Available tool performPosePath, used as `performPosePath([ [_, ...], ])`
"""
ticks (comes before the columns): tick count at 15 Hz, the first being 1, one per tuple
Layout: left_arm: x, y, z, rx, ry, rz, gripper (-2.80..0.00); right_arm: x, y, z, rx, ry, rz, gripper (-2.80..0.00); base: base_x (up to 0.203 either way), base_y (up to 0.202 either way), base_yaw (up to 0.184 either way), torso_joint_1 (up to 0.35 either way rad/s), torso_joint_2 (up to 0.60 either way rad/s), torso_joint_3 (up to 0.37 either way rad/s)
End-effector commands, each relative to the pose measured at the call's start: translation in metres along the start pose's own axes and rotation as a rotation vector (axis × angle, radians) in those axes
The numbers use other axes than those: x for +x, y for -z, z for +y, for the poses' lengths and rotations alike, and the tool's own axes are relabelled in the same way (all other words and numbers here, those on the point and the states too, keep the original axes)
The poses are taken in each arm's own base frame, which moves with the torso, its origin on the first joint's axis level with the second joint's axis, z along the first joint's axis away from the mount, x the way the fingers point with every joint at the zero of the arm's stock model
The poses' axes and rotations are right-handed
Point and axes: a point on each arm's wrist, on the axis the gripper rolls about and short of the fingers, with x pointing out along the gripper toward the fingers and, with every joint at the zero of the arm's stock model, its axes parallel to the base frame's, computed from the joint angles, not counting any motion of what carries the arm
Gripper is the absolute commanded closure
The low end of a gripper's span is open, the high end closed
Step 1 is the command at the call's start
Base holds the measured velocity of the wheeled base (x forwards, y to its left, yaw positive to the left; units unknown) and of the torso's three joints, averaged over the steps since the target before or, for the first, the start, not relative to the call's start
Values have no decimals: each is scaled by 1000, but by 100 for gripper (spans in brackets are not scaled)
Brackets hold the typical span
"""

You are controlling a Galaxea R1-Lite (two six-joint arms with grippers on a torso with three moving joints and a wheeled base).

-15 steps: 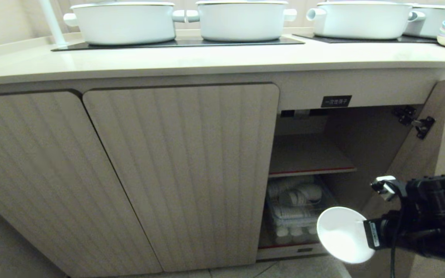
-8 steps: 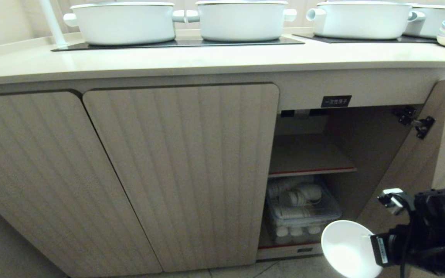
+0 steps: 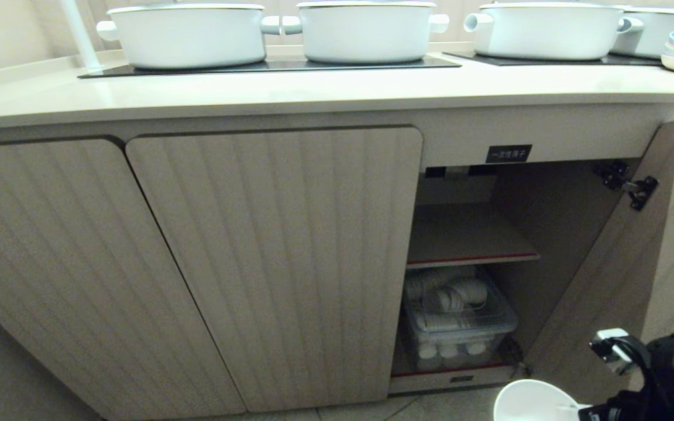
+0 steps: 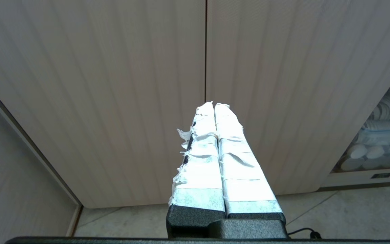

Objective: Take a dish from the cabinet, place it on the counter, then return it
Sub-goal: Place it on the table

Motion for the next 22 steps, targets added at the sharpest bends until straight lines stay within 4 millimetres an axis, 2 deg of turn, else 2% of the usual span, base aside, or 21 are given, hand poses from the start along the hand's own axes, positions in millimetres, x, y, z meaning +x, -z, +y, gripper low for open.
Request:
performPosePath([
  [1, 0, 0, 0, 0, 0, 0, 0, -5, 6, 5, -2, -32, -3, 0, 0, 0, 0, 0, 0, 0],
  [17, 0, 0, 0, 0, 0, 0, 0, -18, 27, 9, 103, -79, 20, 0, 0, 0, 0, 0, 0, 0],
  [22, 0, 0, 0, 0, 0, 0, 0, -29, 31, 14, 96, -129, 15, 0, 0, 0, 0, 0, 0, 0],
])
